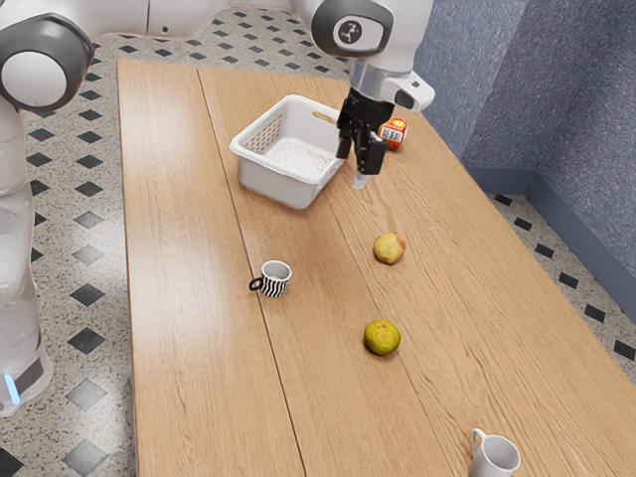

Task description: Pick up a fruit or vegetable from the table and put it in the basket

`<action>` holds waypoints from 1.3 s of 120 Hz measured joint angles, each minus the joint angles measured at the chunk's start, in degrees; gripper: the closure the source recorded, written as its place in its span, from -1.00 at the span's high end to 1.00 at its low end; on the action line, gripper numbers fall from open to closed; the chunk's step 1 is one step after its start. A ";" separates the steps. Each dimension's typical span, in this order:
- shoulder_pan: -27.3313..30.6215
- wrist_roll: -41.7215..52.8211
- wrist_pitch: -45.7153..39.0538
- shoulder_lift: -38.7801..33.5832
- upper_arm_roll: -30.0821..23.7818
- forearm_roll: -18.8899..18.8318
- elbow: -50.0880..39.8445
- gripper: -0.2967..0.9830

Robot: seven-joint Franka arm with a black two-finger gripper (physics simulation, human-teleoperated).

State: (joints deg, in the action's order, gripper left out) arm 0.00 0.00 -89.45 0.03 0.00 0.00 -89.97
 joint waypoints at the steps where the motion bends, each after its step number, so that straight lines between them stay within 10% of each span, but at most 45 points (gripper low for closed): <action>1: 3.69 0.01 0.63 2.20 -3.72 -0.29 4.05 0.53; 9: 17.76 0.11 4.75 11.64 -19.55 -2.03 21.52 0.53; 22: 24.36 0.25 9.16 15.05 -25.13 -3.46 27.69 0.54; 74: 25.07 0.76 16.19 9.65 -28.15 -2.17 37.50 0.54; 112: 20.44 2.24 18.88 1.86 -58.19 1.04 22.35 0.53; 130: -15.39 2.61 17.95 8.38 -36.64 -8.52 20.61 0.53; 156: -22.76 1.65 16.98 13.84 -20.03 -8.13 20.57 0.53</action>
State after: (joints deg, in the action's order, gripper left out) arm -22.76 1.65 -72.47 13.88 -20.02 -8.13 -69.40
